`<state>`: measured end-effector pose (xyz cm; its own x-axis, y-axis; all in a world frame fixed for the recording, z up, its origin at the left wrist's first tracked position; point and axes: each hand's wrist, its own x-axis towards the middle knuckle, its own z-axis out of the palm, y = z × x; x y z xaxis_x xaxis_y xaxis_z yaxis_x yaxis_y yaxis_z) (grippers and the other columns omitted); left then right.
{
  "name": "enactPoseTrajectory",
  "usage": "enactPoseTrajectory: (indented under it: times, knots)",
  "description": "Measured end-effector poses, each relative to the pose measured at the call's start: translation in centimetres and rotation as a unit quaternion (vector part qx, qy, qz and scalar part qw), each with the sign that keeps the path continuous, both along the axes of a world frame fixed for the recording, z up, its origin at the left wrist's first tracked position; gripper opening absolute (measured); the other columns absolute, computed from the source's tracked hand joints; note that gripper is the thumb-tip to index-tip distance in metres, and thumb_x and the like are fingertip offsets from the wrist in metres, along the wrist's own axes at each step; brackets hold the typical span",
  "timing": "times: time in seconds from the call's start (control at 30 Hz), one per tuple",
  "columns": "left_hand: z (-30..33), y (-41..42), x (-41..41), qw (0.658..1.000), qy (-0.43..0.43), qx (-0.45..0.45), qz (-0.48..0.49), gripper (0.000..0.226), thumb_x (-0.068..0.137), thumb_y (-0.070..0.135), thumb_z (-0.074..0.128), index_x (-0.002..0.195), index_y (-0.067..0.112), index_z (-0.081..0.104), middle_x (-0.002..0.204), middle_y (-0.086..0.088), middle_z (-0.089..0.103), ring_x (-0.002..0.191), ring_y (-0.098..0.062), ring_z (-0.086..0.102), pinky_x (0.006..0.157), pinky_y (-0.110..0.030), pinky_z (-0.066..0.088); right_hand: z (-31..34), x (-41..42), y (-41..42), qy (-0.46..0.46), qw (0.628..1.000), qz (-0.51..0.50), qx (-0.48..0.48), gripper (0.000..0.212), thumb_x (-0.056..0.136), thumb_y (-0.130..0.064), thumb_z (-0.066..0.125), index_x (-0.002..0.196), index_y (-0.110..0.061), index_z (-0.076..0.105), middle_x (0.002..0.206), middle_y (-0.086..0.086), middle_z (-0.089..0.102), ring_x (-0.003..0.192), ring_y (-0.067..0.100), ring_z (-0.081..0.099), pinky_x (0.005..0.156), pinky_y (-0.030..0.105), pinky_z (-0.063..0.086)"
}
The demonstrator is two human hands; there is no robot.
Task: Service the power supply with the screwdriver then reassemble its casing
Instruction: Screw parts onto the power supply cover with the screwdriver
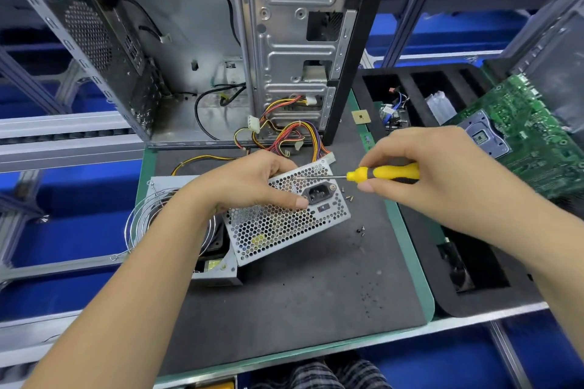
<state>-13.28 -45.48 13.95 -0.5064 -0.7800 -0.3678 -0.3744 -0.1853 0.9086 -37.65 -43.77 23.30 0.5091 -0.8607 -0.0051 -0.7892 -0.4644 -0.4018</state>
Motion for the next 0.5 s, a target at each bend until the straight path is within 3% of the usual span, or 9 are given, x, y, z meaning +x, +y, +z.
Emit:
enactPoseTrajectory:
  times: [0.17, 0.33, 0.5]
  knots:
    - [0.1, 0.0, 0.0, 1.000, 0.005, -0.001, -0.003, 0.021, 0.083, 0.010, 0.075, 0.101, 0.001, 0.068, 0.087, 0.000, 0.073, 0.076, -0.008, 0.066, 0.065, -0.016, 0.048, 2.6, 0.4, 1.3, 0.110, 0.993, 0.031, -0.009, 0.031, 0.075, -0.054, 0.047, 0.090, -0.037, 0.068, 0.080, -0.013, 0.056, 0.076, 0.012, 0.052, 0.070, 0.038, 0.048]
    - [0.1, -0.2, 0.0, 1.000, 0.002, -0.003, -0.011, 0.023, 0.083, 0.010, 0.075, 0.103, 0.001, 0.068, 0.092, -0.003, 0.074, 0.079, -0.010, 0.067, 0.067, -0.017, 0.049, 3.0, 1.0, 2.1, 0.157, 0.985, 0.035, -0.055, 0.025, 0.083, -0.051, 0.046, 0.093, -0.038, 0.064, 0.085, -0.013, 0.052, 0.080, 0.012, 0.052, 0.061, 0.028, 0.040]
    - [-0.1, -0.1, 0.0, 1.000, 0.008, -0.005, -0.005, 0.021, 0.082, 0.009, 0.075, 0.099, -0.001, 0.068, 0.088, -0.005, 0.072, 0.075, -0.011, 0.064, 0.066, -0.017, 0.048, 2.8, 1.2, 2.2, 0.187, 0.980, 0.028, -0.064, 0.027, 0.082, -0.052, 0.043, 0.093, -0.038, 0.063, 0.084, -0.012, 0.050, 0.081, 0.014, 0.052, 0.059, 0.028, 0.038]
